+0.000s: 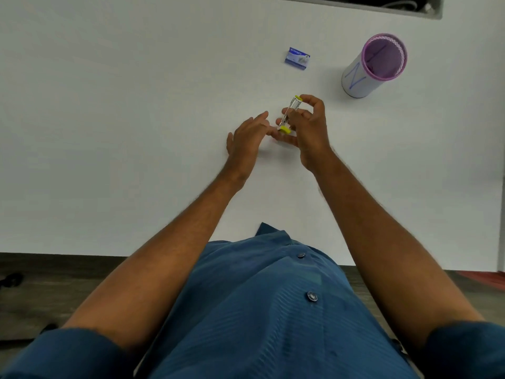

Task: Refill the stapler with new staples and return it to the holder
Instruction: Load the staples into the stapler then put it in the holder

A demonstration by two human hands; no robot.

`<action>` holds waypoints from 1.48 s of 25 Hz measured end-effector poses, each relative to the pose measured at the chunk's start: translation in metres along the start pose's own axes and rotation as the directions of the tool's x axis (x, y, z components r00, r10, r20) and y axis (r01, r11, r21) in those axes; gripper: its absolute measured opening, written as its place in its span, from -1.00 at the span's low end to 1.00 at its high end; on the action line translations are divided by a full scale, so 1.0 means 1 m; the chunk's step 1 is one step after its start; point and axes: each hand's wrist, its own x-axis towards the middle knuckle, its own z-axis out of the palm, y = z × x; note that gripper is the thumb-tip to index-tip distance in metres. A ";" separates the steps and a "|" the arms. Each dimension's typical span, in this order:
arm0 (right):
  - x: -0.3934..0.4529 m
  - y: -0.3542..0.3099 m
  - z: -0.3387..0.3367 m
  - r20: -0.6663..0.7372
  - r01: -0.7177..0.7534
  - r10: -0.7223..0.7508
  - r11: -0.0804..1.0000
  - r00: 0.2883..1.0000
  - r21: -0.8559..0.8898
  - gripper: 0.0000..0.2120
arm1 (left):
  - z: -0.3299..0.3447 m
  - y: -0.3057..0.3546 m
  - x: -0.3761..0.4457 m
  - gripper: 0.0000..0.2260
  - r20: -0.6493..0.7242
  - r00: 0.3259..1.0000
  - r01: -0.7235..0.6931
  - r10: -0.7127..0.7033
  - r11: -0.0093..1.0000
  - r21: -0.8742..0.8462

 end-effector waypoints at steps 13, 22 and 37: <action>-0.049 -0.003 -0.006 -0.017 -0.120 0.130 0.953 0.991 0.278 -0.32 | 0.001 -0.040 0.008 -0.81 -0.211 0.933 -0.207 0.293 0.913 0.352; -0.078 -0.054 0.002 0.090 0.044 -0.068 0.968 0.994 0.246 -0.28 | -0.016 -0.083 0.022 -0.57 -0.173 0.876 -0.190 0.450 0.652 0.734; -0.100 -0.093 0.018 0.061 0.134 -0.153 0.962 0.986 0.239 -0.35 | -0.015 -0.081 0.021 -0.58 -0.174 0.869 -0.169 0.462 0.611 0.774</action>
